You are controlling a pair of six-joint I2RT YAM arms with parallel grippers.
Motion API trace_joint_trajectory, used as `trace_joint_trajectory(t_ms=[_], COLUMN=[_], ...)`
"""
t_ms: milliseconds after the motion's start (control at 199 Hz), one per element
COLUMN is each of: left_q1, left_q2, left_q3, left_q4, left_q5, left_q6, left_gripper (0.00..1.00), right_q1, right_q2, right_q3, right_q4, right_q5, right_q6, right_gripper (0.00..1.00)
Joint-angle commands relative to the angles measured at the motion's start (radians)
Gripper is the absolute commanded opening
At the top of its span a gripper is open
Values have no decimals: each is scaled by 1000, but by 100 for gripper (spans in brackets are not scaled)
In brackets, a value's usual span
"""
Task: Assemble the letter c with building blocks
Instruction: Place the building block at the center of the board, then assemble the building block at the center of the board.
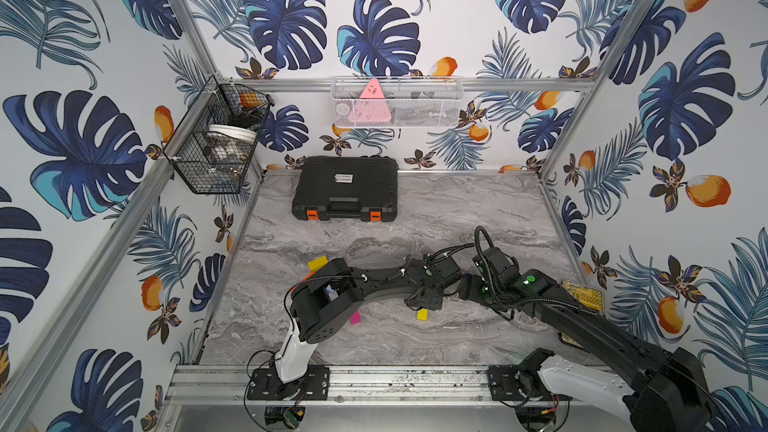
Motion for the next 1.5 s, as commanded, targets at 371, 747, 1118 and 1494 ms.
trace_joint_trajectory(t_ms=[371, 747, 1118, 1494], left_q1=[189, 560, 661, 666], left_q2=[-268, -481, -503, -495], left_q3=[-169, -283, -330, -349], left_q4=[39, 9, 17, 34], left_q5=[38, 187, 252, 263], left_q6=[17, 163, 195, 189], left_gripper=[88, 99, 99, 99], right_q1=[0, 248, 338, 353], right_q2=[-13, 324, 561, 647], right_q3=[5, 199, 296, 322], right_q4=[-48, -30, 70, 86], right_q5=[-5, 27, 0, 2], right_q6=[3, 81, 161, 149], right_gripper=[82, 80, 74, 63])
